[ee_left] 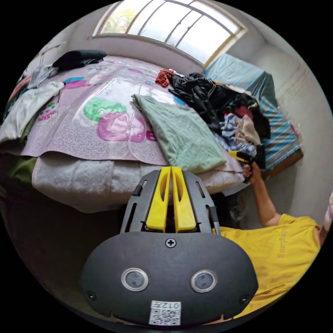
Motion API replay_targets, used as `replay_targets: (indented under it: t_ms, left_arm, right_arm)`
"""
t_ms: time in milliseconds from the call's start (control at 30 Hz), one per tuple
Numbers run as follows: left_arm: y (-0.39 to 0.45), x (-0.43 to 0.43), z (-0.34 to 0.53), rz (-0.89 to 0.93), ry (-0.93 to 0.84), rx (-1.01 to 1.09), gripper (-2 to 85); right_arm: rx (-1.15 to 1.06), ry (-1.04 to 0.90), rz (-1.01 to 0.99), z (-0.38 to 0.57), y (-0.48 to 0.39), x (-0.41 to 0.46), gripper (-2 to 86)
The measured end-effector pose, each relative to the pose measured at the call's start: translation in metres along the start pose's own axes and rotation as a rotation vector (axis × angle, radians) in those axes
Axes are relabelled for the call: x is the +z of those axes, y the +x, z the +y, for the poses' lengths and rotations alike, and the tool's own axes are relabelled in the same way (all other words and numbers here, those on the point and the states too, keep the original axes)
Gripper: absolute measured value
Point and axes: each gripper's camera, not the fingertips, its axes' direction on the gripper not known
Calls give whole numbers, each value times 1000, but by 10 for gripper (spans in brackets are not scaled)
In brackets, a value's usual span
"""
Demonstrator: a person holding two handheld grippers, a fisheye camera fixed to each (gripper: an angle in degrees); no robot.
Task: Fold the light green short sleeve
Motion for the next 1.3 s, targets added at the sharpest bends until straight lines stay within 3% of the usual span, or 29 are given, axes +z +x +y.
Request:
replay_targets:
  t_ms: [133, 333, 667, 833, 1000, 1133, 1300]
  left_arm:
    - [-32, 22, -29, 109, -59, -72, 16]
    - [-67, 46, -40, 110, -90, -134, 9]
    - [-122, 51, -34, 187, -63, -168, 7]
    - [-155, 27, -51, 173, 69, -216, 15]
    - [-175, 51, -92, 217, -39, -214, 32]
    - [-192, 76, -111, 235, -90, -217, 19]
    - [-211, 86, -112, 210, -79, -230, 9]
  right_arm:
    - [114, -48, -126, -44, 46, 13, 61]
    - [156, -49, -198, -65, 76, 18, 16]
    - [212, 21, -151, -80, 105, -12, 13]
    - [210, 78, -215, -92, 120, -28, 41]
    - [224, 19, -250, -126, 132, -12, 63]
    - [197, -63, -172, -149, 127, 5, 31]
    - [250, -16, -159, -145, 140, -3, 20]
